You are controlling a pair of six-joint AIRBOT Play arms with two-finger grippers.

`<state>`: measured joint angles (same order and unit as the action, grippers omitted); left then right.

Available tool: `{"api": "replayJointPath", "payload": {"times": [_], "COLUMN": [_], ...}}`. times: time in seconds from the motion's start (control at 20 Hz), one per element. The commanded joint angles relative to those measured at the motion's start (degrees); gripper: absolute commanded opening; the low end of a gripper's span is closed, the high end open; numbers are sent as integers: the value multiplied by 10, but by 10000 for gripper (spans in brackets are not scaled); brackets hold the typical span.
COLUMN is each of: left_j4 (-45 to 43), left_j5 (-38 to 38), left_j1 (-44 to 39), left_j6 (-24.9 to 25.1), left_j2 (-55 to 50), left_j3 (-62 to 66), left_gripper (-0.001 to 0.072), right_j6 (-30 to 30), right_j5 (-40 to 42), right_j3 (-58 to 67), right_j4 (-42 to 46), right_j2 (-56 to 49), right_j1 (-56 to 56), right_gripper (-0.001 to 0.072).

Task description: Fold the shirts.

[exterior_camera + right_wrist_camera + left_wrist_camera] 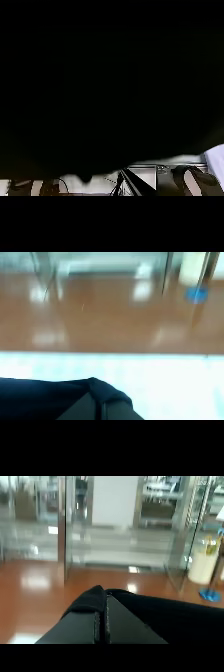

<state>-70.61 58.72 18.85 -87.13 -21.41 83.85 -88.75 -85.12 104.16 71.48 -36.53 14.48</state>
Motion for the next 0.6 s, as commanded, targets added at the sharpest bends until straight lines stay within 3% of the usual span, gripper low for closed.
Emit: {"api": "replayJointPath", "payload": {"times": [0.0,0.2,0.3,0.55], "left_j4": [29,161,169,169], "left_j5": [-10,-58,-112,-264], "left_j1": [0,-1,-16,-97], "left_j6": [-26,54,61,61], "left_j2": [-14,-90,-165,-416], "left_j3": [-106,-267,-313,-264], "left_gripper": [20,20,20,20], "right_j6": [22,76,105,133], "right_j5": [15,125,206,373], "right_j3": [-139,-338,-400,-381], "right_j4": [-69,-137,-159,-200], "right_j2": [2,-39,-94,-336], "right_j1": [-4,-4,-4,-4], "right_gripper": [22,22,22,22]}}
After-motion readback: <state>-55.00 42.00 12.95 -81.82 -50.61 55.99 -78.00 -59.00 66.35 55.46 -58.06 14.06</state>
